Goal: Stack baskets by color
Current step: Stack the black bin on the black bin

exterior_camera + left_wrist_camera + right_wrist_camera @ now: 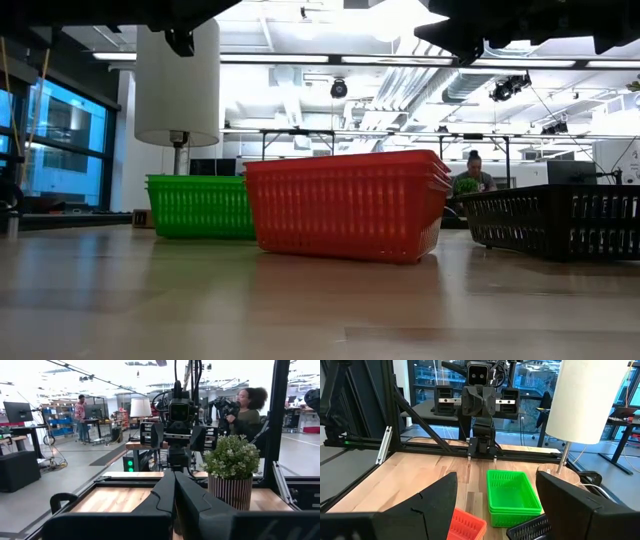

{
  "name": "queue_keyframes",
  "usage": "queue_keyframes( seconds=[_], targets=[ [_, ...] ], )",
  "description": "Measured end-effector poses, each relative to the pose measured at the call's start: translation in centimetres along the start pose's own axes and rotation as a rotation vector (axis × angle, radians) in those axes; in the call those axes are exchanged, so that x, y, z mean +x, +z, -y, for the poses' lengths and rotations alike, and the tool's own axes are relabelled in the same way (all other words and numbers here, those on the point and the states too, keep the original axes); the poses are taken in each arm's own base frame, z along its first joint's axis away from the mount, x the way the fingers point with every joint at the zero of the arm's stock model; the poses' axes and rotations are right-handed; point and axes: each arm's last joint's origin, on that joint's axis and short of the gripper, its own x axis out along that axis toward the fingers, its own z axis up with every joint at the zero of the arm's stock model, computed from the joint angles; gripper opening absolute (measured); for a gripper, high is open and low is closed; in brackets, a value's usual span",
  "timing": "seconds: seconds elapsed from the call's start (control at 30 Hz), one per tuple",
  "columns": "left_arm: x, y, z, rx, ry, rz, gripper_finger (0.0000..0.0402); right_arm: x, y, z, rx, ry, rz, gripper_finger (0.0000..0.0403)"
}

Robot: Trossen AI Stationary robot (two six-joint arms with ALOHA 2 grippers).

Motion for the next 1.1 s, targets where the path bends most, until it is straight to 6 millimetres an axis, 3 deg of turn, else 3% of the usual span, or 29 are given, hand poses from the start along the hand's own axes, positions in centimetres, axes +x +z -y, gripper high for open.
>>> queue_keyframes(
  seconds=[0.43, 0.53, 0.67, 0.93, 1.1],
  targets=[
    [0.0, -0.1, 0.0, -0.002, -0.001, -0.006, 0.0000, 0.0, 0.0, 0.0, 0.025, -0.002, 0.000, 0.0259],
    [0.0, 0.0, 0.0, -0.042, -0.005, -0.001, 0.0000, 0.0, -0.2, 0.3, 0.147, -0.103, -0.037, 0.0259],
    [0.3, 0.7, 0.2, -0.099, -0.048, 0.028, 0.0000, 0.6, -1.2, 0.6, 0.176, -0.270, -0.371, 0.0259],
    [0.3, 0.7, 0.3, -0.102, -0.100, 0.028, 0.0000, 2.3, 0.2, -0.4, 0.285, -0.071, -0.800, 0.0259],
    [0.3, 0.7, 0.3, -0.103, -0.100, 0.028, 0.0000, 2.5, -0.5, -0.6, 0.236, -0.103, -1.001, 0.0259]
  ],
)
